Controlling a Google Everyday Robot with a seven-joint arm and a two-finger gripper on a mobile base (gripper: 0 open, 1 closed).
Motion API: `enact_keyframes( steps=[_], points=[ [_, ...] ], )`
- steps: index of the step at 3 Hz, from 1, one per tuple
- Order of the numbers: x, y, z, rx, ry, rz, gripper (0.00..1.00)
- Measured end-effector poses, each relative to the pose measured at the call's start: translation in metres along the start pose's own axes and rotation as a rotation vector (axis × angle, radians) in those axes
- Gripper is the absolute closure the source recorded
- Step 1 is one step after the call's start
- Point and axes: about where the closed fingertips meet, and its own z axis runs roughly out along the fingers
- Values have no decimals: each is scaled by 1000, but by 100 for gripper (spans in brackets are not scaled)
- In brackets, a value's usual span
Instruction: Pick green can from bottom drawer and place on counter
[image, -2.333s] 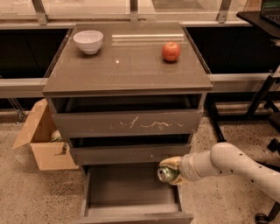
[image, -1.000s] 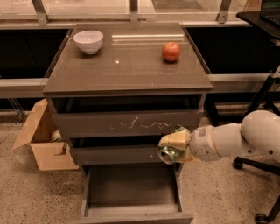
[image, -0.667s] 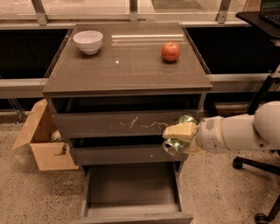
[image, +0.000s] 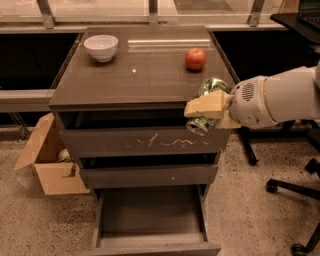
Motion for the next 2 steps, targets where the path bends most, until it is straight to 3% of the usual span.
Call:
enact_keyframes(
  steps=[2],
  points=[
    [7,-2,11,1,-19,-13,100]
  ],
)
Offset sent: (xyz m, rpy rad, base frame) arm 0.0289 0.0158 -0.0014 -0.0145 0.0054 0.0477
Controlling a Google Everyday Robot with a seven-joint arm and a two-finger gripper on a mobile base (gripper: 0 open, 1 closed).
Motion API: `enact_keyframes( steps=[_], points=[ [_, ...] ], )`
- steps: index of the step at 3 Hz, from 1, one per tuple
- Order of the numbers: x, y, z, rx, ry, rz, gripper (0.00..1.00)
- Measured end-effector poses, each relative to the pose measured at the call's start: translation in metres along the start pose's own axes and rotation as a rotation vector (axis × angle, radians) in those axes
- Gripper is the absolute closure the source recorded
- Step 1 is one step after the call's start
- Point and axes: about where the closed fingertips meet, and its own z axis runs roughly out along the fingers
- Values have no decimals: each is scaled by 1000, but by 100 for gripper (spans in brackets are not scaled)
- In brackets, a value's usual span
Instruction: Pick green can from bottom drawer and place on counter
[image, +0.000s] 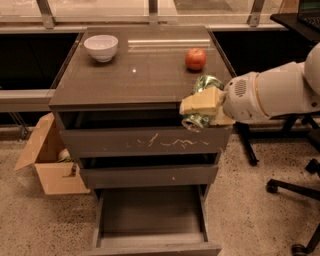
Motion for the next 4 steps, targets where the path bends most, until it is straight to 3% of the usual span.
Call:
enact_keyframes(
  steps=[1,2,3,4],
  points=[
    [28,11,4,-66,-26,-15,100],
    [77,17,8,-162,-46,-44,100],
    [119,3,35,-214,-59,-88,100],
    [137,-39,89,-187,-92,-142,100]
  ],
)
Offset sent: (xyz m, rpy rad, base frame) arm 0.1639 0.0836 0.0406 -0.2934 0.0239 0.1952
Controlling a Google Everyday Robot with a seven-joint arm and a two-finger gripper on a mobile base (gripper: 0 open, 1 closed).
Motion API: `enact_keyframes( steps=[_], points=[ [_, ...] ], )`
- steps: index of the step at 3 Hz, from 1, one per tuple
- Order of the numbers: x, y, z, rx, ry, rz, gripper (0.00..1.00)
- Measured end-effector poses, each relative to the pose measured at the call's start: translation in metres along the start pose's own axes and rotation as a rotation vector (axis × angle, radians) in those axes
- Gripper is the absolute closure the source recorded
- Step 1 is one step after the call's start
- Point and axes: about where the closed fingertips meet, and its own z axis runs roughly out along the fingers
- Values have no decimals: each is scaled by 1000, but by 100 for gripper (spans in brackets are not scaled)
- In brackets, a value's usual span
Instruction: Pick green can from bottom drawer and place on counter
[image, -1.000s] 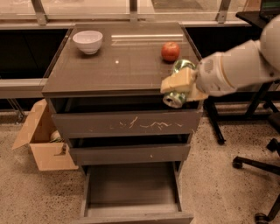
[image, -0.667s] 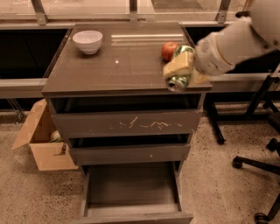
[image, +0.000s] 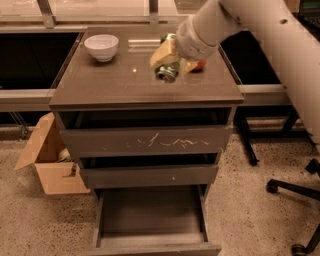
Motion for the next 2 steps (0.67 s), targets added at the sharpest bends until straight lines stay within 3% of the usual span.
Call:
enact_keyframes(
  steps=[1,2],
  points=[
    [4,-23,16,19,-15,-30,100],
    [4,-23,16,19,-15,-30,100]
  ],
)
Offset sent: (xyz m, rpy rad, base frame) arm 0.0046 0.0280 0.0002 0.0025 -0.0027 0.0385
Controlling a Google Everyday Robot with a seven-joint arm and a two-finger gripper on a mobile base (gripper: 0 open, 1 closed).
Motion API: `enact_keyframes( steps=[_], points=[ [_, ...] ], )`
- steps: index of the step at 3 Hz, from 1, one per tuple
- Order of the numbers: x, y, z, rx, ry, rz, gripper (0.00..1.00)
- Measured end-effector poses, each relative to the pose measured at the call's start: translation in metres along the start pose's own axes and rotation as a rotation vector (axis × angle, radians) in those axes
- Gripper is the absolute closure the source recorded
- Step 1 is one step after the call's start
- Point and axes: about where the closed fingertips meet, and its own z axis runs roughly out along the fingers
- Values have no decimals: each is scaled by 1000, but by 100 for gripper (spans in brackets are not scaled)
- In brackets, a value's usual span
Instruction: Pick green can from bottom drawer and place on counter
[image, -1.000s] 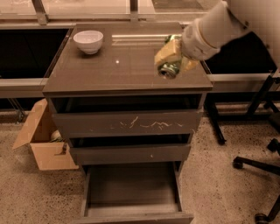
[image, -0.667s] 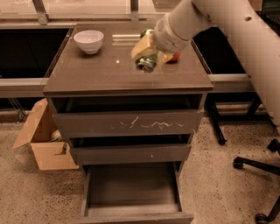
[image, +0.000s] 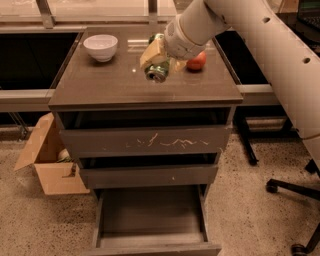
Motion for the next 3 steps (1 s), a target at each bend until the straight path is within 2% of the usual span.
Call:
enact_keyframes(
  steps=[1,2,3],
  points=[
    [12,-7,6,-32,-9,-2,100],
    [36,-15,19,-96,-34,24,100],
    [55,-23,36,-136,-53,45,100]
  ],
)
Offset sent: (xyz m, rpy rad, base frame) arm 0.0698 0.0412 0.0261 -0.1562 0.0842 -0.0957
